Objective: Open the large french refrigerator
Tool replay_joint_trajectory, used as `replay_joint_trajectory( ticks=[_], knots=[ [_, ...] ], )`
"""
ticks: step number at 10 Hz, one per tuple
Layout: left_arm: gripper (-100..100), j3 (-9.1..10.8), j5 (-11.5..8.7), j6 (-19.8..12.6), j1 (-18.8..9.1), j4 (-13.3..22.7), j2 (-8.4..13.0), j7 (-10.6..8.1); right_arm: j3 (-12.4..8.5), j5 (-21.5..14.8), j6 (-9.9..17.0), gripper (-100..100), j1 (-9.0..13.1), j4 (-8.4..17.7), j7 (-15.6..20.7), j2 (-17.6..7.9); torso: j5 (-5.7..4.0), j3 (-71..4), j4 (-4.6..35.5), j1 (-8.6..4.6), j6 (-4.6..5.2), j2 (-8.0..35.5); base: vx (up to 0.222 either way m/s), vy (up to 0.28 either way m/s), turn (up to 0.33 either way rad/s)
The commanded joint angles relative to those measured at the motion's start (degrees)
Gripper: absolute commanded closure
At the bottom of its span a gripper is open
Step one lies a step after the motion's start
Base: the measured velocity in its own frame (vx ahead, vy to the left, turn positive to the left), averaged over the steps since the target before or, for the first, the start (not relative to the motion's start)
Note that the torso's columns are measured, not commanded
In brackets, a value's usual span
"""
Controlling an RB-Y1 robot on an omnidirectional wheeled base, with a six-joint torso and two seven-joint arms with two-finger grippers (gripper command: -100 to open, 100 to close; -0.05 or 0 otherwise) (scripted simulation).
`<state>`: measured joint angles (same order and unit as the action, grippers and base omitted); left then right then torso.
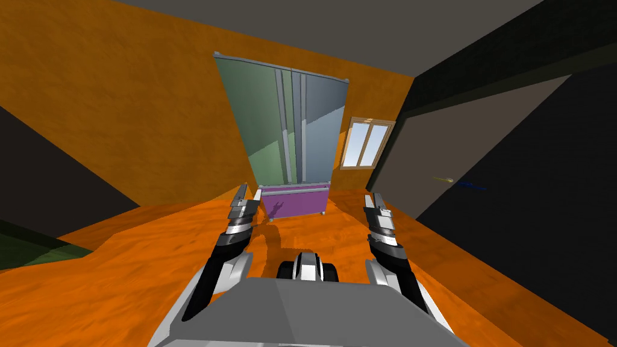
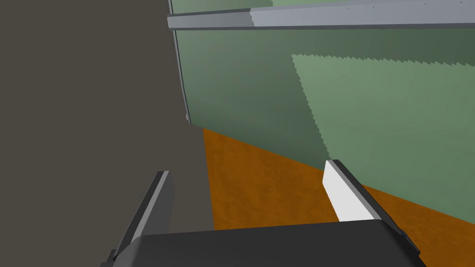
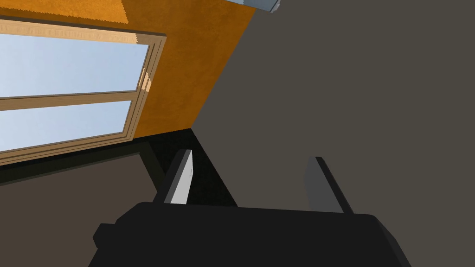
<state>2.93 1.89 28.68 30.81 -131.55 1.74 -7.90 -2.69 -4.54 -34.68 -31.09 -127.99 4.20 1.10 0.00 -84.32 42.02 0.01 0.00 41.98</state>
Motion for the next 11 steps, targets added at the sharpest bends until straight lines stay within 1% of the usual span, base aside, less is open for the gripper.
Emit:
replay_joint_trajectory(
  ticks=[1,3,5,8,11],
  knots=[
    [-100,-0.26,0.06,1.20,-0.31,2.01,3.04,0.09,0.00,0.00,0.00,0,0.00,0.00,0.00,0.00,-0.01,-0.27,0.16,-0.03,0.00,0.12,0.060,-0.016,-0.022],
    [-100,-0.40,0.04,2.38,-0.66,4.15,4.92,0.11,0.00,0.00,0.00,0,-0.01,0.00,0.00,0.00,0.00,-0.29,0.24,0.00,0.00,0.23,0.082,-0.011,-0.033],
    [-100,-0.57,0.03,3.75,-1.07,6.63,6.28,0.13,0.00,0.00,0.00,0,-0.01,0.00,0.00,0.00,-0.01,-0.26,0.26,-0.03,0.00,0.30,0.090,-0.018,-0.032],
    [-100,-0.86,0.01,6.08,-1.75,10.83,7.59,0.17,0.00,0.00,0.00,0,-0.01,0.00,0.00,0.00,-0.01,-0.26,0.26,-0.03,0.00,0.31,0.109,-0.019,-0.037],
    [-100,-1.19,-0.02,8.71,-2.54,15.60,8.41,0.22,0.00,0.00,0.00,0,-0.01,0.00,0.00,0.00,-0.01,-0.26,0.26,-0.03,0.00,0.31,0.126,-0.014,-0.047]
  ],
)
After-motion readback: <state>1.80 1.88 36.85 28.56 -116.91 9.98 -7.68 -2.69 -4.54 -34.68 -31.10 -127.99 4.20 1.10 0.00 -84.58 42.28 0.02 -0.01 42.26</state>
